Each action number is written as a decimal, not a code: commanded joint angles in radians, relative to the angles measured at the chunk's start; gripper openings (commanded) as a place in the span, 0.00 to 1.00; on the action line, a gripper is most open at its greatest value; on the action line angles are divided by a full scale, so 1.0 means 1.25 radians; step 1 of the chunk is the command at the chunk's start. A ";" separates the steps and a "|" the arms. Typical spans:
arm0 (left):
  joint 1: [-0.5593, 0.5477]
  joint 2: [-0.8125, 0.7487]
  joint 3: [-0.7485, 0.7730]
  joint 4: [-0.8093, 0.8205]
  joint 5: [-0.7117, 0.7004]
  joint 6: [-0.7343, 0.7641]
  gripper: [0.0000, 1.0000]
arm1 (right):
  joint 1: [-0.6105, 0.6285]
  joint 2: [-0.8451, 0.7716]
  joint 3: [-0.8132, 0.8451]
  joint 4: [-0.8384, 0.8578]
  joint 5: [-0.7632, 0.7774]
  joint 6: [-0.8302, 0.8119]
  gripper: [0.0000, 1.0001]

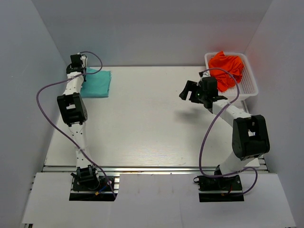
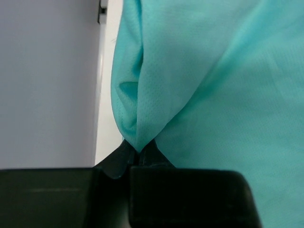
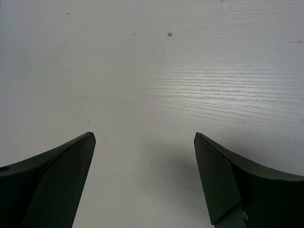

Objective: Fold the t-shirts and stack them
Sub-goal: Put the neatly folded tshirt into the corner of the board with the left arm

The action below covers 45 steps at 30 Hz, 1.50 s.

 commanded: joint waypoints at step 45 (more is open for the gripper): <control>-0.103 -0.515 -0.472 0.200 0.357 -0.407 1.00 | 0.000 -0.179 -0.103 0.044 -0.109 -0.035 0.90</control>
